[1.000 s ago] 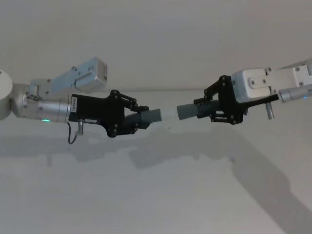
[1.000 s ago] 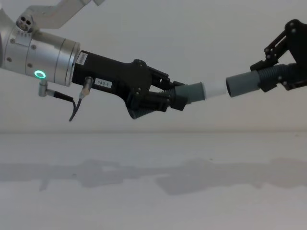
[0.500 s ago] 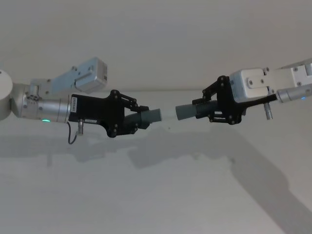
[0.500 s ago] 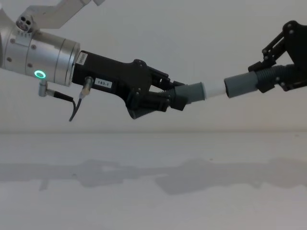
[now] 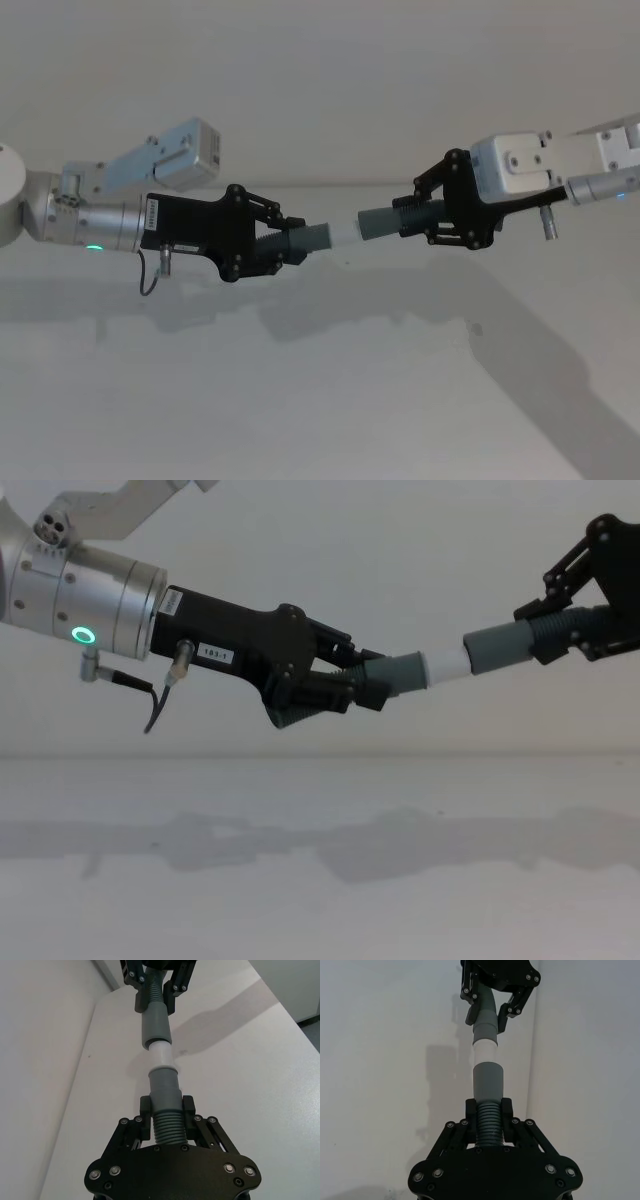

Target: Use both hands to pick up one end of the pipe from the table, align the ends, and insert them.

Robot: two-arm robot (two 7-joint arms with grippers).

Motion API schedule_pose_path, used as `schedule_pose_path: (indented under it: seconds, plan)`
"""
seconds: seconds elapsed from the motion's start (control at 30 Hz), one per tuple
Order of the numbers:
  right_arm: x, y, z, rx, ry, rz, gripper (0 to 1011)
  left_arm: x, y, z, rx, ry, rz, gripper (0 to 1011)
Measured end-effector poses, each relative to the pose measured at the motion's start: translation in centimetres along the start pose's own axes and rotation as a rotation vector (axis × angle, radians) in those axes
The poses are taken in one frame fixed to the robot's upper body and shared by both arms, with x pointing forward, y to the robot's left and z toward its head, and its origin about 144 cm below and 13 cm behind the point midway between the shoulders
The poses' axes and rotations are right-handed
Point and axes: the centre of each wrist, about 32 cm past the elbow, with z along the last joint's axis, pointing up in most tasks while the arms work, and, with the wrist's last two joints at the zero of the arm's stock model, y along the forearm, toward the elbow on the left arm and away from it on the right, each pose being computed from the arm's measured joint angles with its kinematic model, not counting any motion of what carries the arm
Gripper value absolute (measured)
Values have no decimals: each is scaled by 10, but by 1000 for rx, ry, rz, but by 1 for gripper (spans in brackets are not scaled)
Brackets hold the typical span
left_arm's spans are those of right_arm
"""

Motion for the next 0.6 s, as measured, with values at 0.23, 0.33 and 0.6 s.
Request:
schedule_pose_path:
  seconds: [0.23, 0.33, 0.6]
  plan:
    - [1, 2, 0, 4, 10, 7, 258, 0, 0, 0, 0, 0, 0, 335]
    - [2, 3, 0, 4, 13, 11, 258, 0, 0, 0, 1, 0, 0, 335]
    - [3, 6, -1, 1, 27, 24, 258, 0, 1, 0, 2, 0, 0, 335]
